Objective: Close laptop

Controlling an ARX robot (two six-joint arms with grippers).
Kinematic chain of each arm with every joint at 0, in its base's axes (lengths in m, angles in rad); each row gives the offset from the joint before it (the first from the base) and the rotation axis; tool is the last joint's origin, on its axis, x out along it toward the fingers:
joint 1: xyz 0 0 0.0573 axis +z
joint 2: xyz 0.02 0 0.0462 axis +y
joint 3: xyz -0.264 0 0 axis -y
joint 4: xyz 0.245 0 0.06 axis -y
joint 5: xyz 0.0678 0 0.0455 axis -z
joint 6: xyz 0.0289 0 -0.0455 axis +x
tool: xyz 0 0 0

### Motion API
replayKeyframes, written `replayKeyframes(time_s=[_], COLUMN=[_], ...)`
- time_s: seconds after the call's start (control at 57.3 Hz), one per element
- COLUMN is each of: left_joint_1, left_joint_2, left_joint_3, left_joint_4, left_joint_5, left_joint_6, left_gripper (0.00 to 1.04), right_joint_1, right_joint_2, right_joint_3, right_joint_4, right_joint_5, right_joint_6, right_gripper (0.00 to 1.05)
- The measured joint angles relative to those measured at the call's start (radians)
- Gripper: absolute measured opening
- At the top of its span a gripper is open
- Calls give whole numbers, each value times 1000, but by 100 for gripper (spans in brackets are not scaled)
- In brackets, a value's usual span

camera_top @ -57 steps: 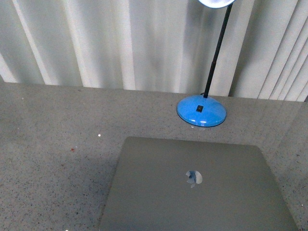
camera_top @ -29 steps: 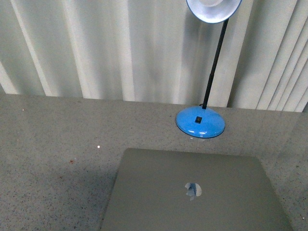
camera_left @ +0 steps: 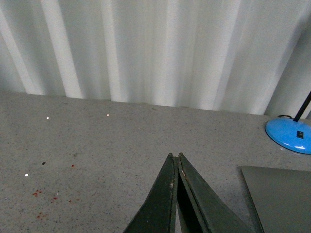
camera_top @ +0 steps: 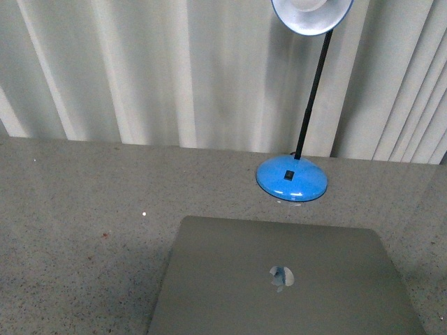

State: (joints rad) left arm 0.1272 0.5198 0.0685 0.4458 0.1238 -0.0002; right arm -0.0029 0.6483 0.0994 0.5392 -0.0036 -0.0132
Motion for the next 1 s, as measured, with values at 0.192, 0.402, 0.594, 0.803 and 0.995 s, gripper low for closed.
replayKeyframes(time_s=[0.192, 0.402, 0.594, 0.803, 0.995], left_joint_1=[-103, -128, -128, -128, -128], left_joint_2=[-83, -146, -219, -284, -337], left_joint_3=[-22, -41, -41, -41, -41], left_joint_4=[-58, -72, -140, -205, -259], left_joint_5=[-121, -124, -124, -124, -124], left_joint_6=[-2, -1, -1, -1, -1], left_gripper=[4, 4, 4, 4, 4], right_joint_1=[0, 0, 0, 0, 0], right_joint_2=[-87, -177, -233, -321, -394], right_joint_3=[-31, -58, -93, -93, -93], right_joint_4=[-51, -115, -123, -209, -282], right_joint_5=[2, 3, 2, 2, 3], right_joint_6=[1, 2, 2, 2, 2], right_gripper=[3, 3, 3, 3, 3])
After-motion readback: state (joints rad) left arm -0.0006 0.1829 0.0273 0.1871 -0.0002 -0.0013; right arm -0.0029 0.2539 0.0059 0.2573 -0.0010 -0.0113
